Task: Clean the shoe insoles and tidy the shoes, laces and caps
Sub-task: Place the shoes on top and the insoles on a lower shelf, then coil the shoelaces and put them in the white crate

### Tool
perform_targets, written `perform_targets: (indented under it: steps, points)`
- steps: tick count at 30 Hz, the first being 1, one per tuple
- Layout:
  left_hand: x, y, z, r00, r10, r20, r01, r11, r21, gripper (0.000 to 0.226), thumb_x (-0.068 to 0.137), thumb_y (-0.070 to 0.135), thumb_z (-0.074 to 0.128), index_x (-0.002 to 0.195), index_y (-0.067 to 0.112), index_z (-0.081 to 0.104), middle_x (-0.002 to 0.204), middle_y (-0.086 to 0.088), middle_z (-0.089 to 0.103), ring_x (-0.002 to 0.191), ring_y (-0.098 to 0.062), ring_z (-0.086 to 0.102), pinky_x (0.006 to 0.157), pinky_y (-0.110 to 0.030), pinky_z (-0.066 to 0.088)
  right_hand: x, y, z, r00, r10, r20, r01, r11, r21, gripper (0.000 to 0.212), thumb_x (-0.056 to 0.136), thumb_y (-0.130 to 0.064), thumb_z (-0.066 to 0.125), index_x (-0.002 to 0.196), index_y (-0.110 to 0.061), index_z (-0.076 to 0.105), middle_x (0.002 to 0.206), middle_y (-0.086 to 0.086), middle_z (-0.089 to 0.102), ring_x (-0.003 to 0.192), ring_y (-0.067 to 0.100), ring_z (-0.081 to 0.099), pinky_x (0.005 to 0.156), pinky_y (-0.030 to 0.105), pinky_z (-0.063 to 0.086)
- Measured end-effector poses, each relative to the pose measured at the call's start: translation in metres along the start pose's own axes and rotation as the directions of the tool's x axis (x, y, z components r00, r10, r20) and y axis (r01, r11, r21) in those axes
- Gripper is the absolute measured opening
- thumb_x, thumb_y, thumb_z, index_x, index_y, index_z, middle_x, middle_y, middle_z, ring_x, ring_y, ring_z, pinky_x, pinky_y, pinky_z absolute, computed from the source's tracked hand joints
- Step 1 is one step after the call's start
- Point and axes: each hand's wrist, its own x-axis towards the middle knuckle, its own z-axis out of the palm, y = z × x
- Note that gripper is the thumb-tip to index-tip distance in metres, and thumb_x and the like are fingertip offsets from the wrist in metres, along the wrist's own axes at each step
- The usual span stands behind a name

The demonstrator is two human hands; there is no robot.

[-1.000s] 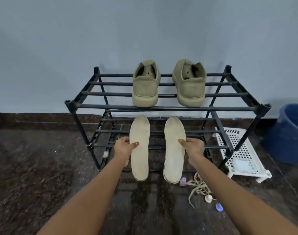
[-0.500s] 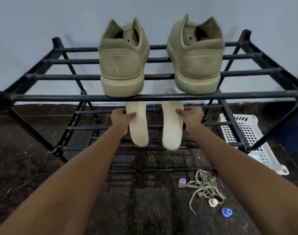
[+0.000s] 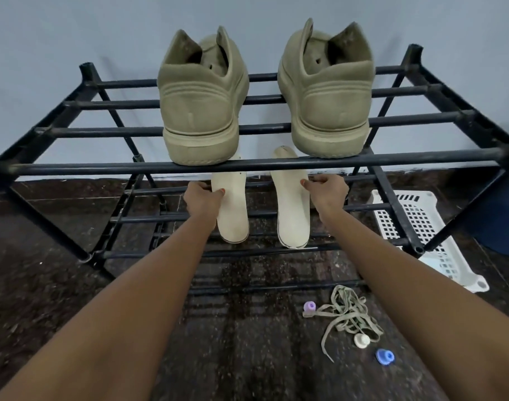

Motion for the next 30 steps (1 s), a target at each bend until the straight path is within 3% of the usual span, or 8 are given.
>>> perform_targets:
  steps: [4,6,10,14,17,21,24,30]
  points:
    - [-0.020,0.009,-0.015,1.000,0.010,-0.011,-0.010,1.000,-0.007,0.035,0.082,0.008,0.069,0.113,-0.003,0.055,0.115,-0.018,0.060,0.104,-0.030,0.058,0.080,-0.030,0.045,-0.015,-0.002,-0.023,1.000,0.006,-0.013,-0.006,1.000,-0.008,0.030,0.081,-0.016,0.068,0.105,0.001,0.063,0.103,0.013,0.065,0.093,0.023,0.060,0.081,0.024,0.046]
    - [-0.034,0.015,-0.023,1.000,0.029,0.001,-0.029,1.000,-0.007,0.034,0.082,0.006,0.068,0.112,-0.004,0.056,0.117,-0.019,0.059,0.107,-0.031,0.057,0.085,-0.032,0.045,-0.029,-0.006,-0.039,1.000,-0.008,0.008,0.008,1.000,-0.016,0.034,0.082,-0.015,0.067,0.111,0.002,0.061,0.108,0.014,0.063,0.097,0.023,0.059,0.077,0.021,0.042]
    - [-0.075,0.030,-0.033,0.993,0.069,0.096,-0.072,0.997,0.025,0.034,0.083,0.007,0.067,0.115,0.000,0.058,0.120,-0.017,0.059,0.110,-0.032,0.055,0.094,-0.036,0.047,-0.057,-0.011,-0.073,0.998,-0.021,0.062,0.023,0.999,-0.031,0.032,0.081,-0.016,0.068,0.107,-0.001,0.062,0.104,0.013,0.066,0.087,0.019,0.058,0.078,0.024,0.044]
    - [-0.124,0.043,-0.034,0.971,0.106,0.216,-0.110,0.994,0.006,0.030,0.083,0.007,0.067,0.112,0.001,0.060,0.114,-0.018,0.062,0.106,-0.030,0.058,0.090,-0.031,0.046,-0.086,-0.016,-0.111,0.993,-0.029,0.113,0.036,0.998,-0.057,0.031,0.081,-0.018,0.068,0.108,-0.004,0.062,0.090,0.004,0.063,0.065,0.009,0.053,0.056,0.011,0.041]
    - [-0.166,0.053,-0.027,0.936,0.165,0.311,-0.175,0.985,0.003,0.023,0.083,0.008,0.067,0.104,0.002,0.063,0.108,-0.017,0.066,0.101,-0.031,0.060,0.089,-0.033,0.048,-0.106,-0.018,-0.146,0.994,-0.053,0.099,0.059,0.996,-0.065,0.032,0.079,-0.019,0.070,0.107,-0.004,0.063,0.099,0.010,0.067,0.080,0.016,0.059,0.075,0.022,0.044]
    - [-0.227,0.066,-0.010,0.871,0.225,0.437,-0.245,0.969,-0.010,0.017,0.085,0.009,0.066,0.100,0.002,0.067,0.101,-0.010,0.064,0.101,-0.024,0.059,0.083,-0.024,0.043,-0.124,-0.006,-0.192,0.996,-0.058,0.067,0.064,0.994,-0.094,0.026,0.078,-0.015,0.071,0.100,-0.002,0.065,0.095,0.015,0.068,0.083,0.020,0.060,0.072,0.021,0.041]
    - [-0.263,0.065,0.014,0.813,0.259,0.521,-0.303,0.953,-0.001,0.015,0.084,0.009,0.066,0.098,0.002,0.069,0.104,-0.013,0.067,0.100,-0.024,0.061,0.087,-0.027,0.045,-0.127,0.014,-0.220,0.999,-0.029,0.031,0.032,0.995,-0.098,0.019,0.077,-0.012,0.070,0.093,-0.001,0.068,0.091,0.012,0.068,0.085,0.022,0.061,0.076,0.024,0.043]
    - [-0.290,0.036,0.098,0.720,0.190,0.667,-0.326,0.941,0.084,0.013,0.085,0.006,0.064,0.095,0.000,0.070,0.102,-0.016,0.069,0.100,-0.026,0.063,0.085,-0.027,0.045,-0.095,0.088,-0.240,0.988,0.154,-0.024,-0.155,0.983,-0.094,0.014,0.079,-0.013,0.069,0.090,-0.004,0.067,0.088,0.008,0.065,0.089,0.021,0.060,0.071,0.023,0.040]
